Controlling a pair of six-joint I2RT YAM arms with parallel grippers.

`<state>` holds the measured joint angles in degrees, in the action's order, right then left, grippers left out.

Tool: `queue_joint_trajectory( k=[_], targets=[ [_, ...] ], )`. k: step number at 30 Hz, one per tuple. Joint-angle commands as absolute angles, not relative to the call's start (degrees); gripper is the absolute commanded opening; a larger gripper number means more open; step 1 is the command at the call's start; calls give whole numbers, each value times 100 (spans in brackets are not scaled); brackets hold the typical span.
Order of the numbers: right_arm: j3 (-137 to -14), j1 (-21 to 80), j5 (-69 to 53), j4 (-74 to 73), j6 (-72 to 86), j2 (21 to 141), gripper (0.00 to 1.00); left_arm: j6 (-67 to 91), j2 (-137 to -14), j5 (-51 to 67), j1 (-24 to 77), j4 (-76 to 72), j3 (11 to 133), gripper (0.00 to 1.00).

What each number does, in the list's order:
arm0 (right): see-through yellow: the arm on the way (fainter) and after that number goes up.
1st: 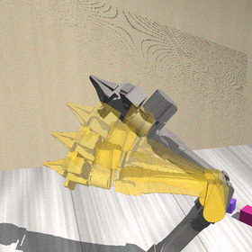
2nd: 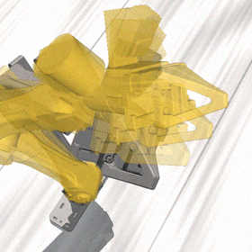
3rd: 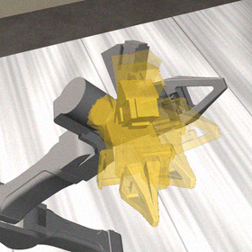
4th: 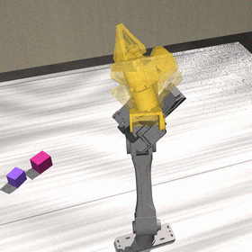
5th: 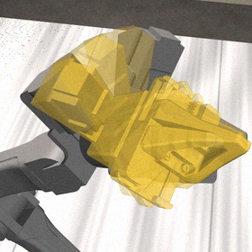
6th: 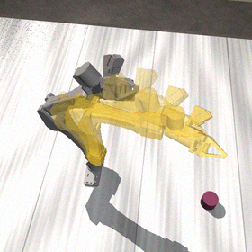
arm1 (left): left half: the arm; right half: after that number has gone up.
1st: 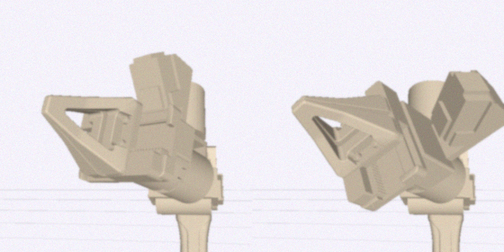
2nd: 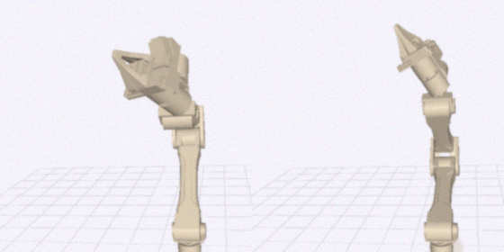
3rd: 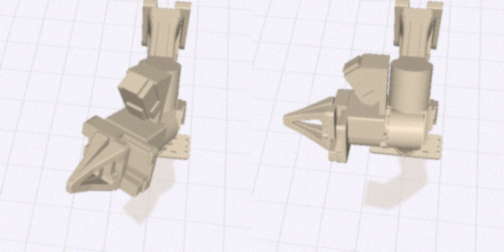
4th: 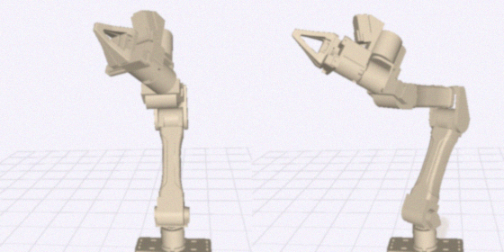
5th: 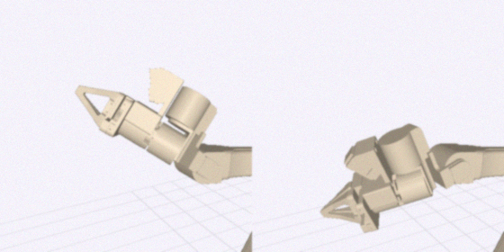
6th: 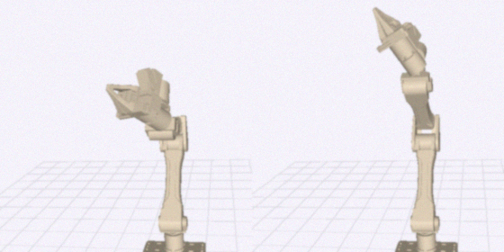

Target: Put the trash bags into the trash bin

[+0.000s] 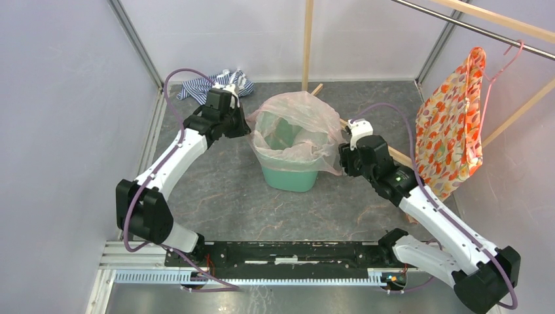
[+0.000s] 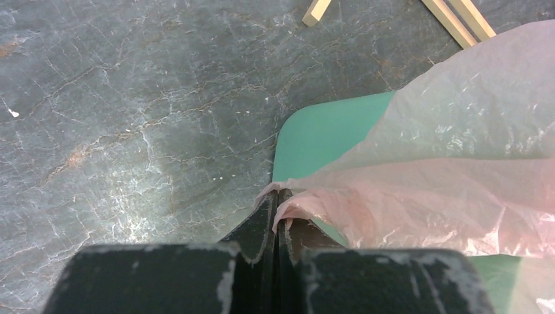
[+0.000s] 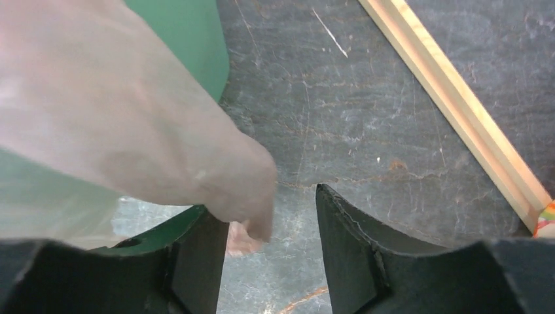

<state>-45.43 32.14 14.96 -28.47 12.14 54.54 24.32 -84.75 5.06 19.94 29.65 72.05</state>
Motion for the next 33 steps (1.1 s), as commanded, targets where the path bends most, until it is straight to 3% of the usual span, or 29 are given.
queue_joint_trajectory(
  k=[1,14,19,25,33],
  targets=[
    [-5114,3221,1153,-3178,1130,5199,60,2492,-8534,602,1953,2937,7529,2],
    [-6054,3216,1071,-3474,723,5020,76,2457,-8605,734,1960,2984,7805,2],
    [-6626,3221,1062,-3238,474,5305,77,2444,-8694,774,1962,2959,7963,2],
    [-7536,3557,1038,-2942,-84,5852,68,2378,-8876,762,1958,2960,8214,2],
    [-8696,5254,2424,-3241,-991,7223,58,2327,-9063,771,1964,2996,8403,2]
  ],
)
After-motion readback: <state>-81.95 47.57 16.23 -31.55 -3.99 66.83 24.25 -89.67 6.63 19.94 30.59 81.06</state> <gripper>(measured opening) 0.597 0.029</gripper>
